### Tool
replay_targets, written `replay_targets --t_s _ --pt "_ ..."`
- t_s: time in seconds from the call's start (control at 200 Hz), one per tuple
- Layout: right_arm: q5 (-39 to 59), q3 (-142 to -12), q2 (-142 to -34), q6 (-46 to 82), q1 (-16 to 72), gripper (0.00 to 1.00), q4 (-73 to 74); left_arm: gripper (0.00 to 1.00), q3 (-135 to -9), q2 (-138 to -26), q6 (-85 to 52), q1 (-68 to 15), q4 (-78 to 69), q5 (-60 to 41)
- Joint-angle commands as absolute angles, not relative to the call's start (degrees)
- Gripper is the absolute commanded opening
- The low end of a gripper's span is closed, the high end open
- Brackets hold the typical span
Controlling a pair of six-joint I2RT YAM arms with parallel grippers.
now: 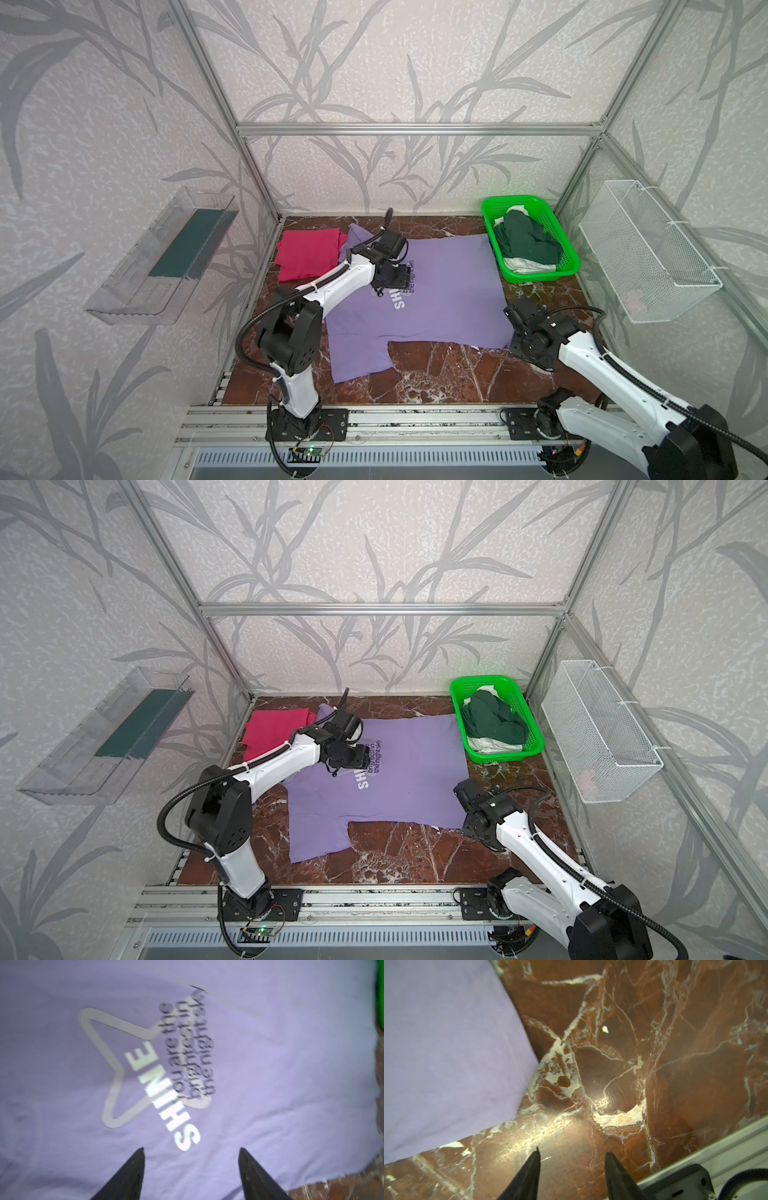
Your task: Fold and stack the t-shirts
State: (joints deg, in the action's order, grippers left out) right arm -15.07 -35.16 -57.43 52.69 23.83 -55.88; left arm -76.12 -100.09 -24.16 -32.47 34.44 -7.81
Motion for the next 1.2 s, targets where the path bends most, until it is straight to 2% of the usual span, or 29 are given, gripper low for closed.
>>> replay_targets --t_s 0.0,0.065,0.11,0.13,0.29,0.62,0.82,0.94,1.0,1.055,1.195 --pt "-15.0 -33.9 -58.1 53.4 21.5 0.49 -49.8 0.79 -67.3 -94.6 -23.3 -37.7 25.5 -15.0" --pt "-14.2 -34.0 -59.9 52.0 20.9 0.49 -47.5 0.82 -61.9 -91.6 -23.8 -40.1 19.7 -18.6" --pt "-13.7 -34.0 -61.6 51.7 20.7 0.48 -46.0 0.98 -59.0 -90.1 -23.4 -41.4 16.1 -22.0" --pt "-13.6 -34.0 -62.0 51.6 20.7 0.48 -45.5 0.99 -58.0 -89.7 -23.3 -42.0 14.6 -22.9" --pt "-12.0 -34.2 -66.2 50.5 20.5 0.47 -40.3 0.99 -55.5 -87.5 -21.1 -45.8 12.5 -23.0" --pt "-11.9 -32.1 -70.4 49.4 20.4 0.42 -31.7 0.99 -57.5 -89.7 -19.1 -45.9 17.4 -20.6" --pt "-10.1 -32.2 -73.5 48.6 20.1 0.28 -28.9 0.99 -57.2 -89.3 -20.0 -46.0 17.6 -19.4" --pt "-8.9 -34.3 -74.9 48.3 20.1 0.1 -31.1 0.99 -56.3 -88.5 -20.3 -46.0 17.8 -18.8" --pt "-8.5 -35.5 -74.9 47.7 20.1 0.04 -31.7 0.99 -55.9 -88.0 -20.4 -46.0 17.7 -18.4" --pt "-8.2 -36.9 -74.6 47.1 20.1 0.0 -32.6 0.99 -55.4 -87.6 -20.5 -46.0 17.7 -18.0" --pt "-7.4 -43.0 -74.7 43.8 20.6 0.0 -36.0 0.99 -53.9 -86.6 -21.0 -46.0 17.2 -16.8"
